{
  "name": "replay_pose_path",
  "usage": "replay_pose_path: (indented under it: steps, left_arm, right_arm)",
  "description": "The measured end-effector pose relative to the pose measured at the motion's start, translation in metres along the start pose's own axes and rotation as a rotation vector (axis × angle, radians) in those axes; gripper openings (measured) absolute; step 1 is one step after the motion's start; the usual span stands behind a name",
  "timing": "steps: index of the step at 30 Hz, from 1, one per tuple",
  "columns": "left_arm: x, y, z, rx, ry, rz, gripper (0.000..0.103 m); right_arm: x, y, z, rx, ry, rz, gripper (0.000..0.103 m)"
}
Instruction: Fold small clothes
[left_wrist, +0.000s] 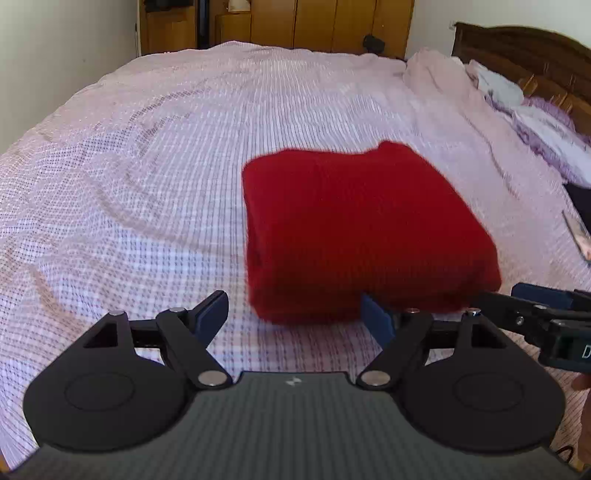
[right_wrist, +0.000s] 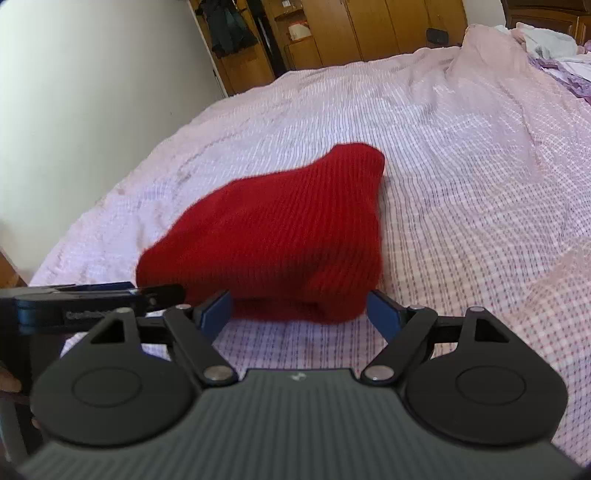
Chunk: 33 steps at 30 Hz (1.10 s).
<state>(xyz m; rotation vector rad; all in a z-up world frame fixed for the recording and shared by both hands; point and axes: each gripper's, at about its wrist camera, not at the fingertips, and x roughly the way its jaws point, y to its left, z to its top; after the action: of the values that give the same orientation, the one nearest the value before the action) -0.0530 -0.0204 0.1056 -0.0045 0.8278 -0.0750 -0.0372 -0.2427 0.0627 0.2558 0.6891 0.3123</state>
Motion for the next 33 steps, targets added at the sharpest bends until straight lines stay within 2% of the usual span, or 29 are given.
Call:
replay_pose_path:
  steps: [9,15,33]
  left_arm:
    - [0.031,-0.009,-0.024,-0.023,0.073,0.054,0.086]
    - [0.042,-0.012,-0.03,-0.039,0.101,0.073,0.086]
    - [0.049,-0.026,-0.033,-0.022,0.1,0.087,0.089]
  right_arm:
    - [0.015,0.002,-0.024,-0.031,0.044,-0.131,0.082]
    - [0.027,0.0,-0.029,-0.002,0.079,-0.135,0.082]
    - [0.034,-0.002,-0.033,0.006,0.095,-0.148,0.082]
